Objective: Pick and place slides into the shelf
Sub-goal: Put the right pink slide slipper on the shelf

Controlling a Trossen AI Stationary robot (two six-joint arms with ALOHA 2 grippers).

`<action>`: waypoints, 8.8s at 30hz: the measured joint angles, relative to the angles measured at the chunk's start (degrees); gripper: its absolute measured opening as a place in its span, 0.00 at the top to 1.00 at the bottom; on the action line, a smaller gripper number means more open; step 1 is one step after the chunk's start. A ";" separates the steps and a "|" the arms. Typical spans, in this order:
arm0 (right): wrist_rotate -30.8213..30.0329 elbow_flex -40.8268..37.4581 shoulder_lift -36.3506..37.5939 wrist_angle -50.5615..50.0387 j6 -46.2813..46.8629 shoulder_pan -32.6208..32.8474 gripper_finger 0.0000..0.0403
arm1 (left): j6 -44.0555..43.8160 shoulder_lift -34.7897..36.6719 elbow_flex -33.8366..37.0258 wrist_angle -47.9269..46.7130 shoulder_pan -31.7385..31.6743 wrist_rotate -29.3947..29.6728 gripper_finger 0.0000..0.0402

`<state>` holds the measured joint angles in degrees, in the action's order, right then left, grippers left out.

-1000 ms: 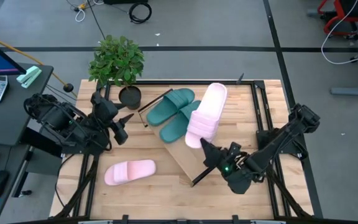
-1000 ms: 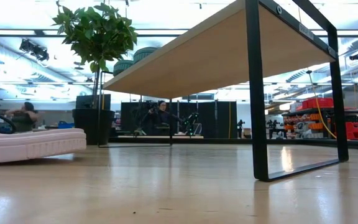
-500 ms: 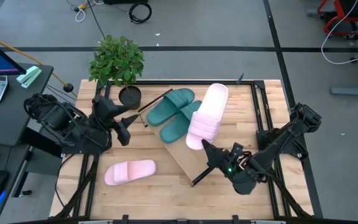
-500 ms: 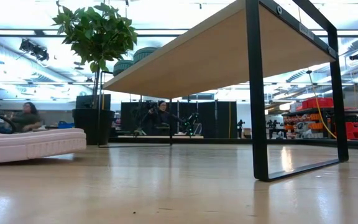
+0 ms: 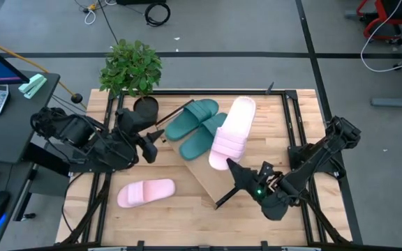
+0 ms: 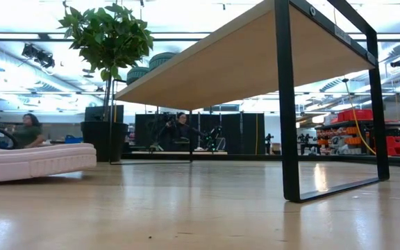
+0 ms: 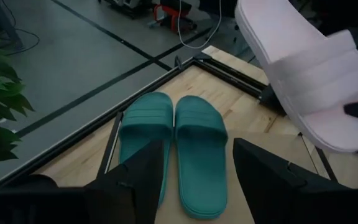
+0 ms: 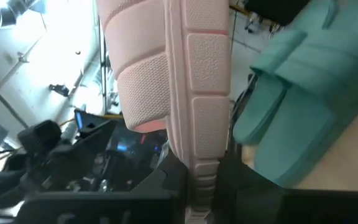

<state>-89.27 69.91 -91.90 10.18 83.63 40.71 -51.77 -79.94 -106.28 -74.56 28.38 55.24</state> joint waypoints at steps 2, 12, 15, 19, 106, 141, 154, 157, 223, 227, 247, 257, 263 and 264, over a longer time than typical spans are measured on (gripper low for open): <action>0.10 0.00 -0.04 -0.92 3.04 0.45 0.89 | 0.33 0.02 0.00 -0.02 -0.31 0.02 0.51; 0.52 0.00 -0.04 -0.94 5.06 -2.32 0.89 | 7.32 0.04 0.00 -0.28 -2.95 0.00 0.49; 2.87 0.00 -0.04 -0.94 3.38 -4.45 0.89 | 8.09 0.04 0.00 -0.27 -3.08 0.00 0.50; 11.05 0.00 -0.05 -1.72 1.78 -5.87 0.89 | 8.11 0.04 0.00 -1.36 -3.10 0.00 0.51; 46.13 0.00 13.29 -56.92 39.54 5.57 0.89 | 6.88 0.09 0.02 -4.94 -5.70 -2.62 0.57; 51.32 0.02 13.36 -59.04 35.73 4.50 0.65 | 5.86 0.09 0.02 -4.92 -5.70 -2.60 0.56; 43.79 0.02 15.94 -49.74 33.17 2.60 0.64 | 5.86 0.09 0.02 -4.90 -5.72 -2.60 0.56; 45.33 0.00 15.92 -47.66 30.69 1.70 0.64 | 5.86 0.09 0.02 -4.90 -5.71 -2.59 0.56; 71.03 0.00 20.51 -48.66 -79.93 -16.52 0.59 | 5.95 0.09 0.02 -4.52 -5.71 -2.56 0.56; 72.18 2.50 20.38 -54.37 -94.01 -18.16 0.57 | 5.81 0.09 0.02 -4.52 -5.70 -2.54 0.55; 78.72 9.05 17.21 -69.87 -139.11 -31.49 0.40 | 0.08 0.07 0.02 -1.42 -5.72 -2.56 0.57; 82.09 9.05 12.65 -67.47 -146.43 -35.45 0.41 | 0.34 0.07 0.02 -1.51 -5.73 -2.54 0.56; 82.31 9.05 10.54 -65.68 -148.10 -35.78 0.43 | 0.39 0.07 0.02 -1.51 -5.73 -2.54 0.57; 82.32 9.05 10.13 -65.47 -148.25 -35.78 0.43 | 0.41 0.07 0.02 -1.53 -5.73 -2.54 0.57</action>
<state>-6.95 78.96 -81.77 -55.29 -64.62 4.93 -51.35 -79.88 -106.26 -76.09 22.65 52.71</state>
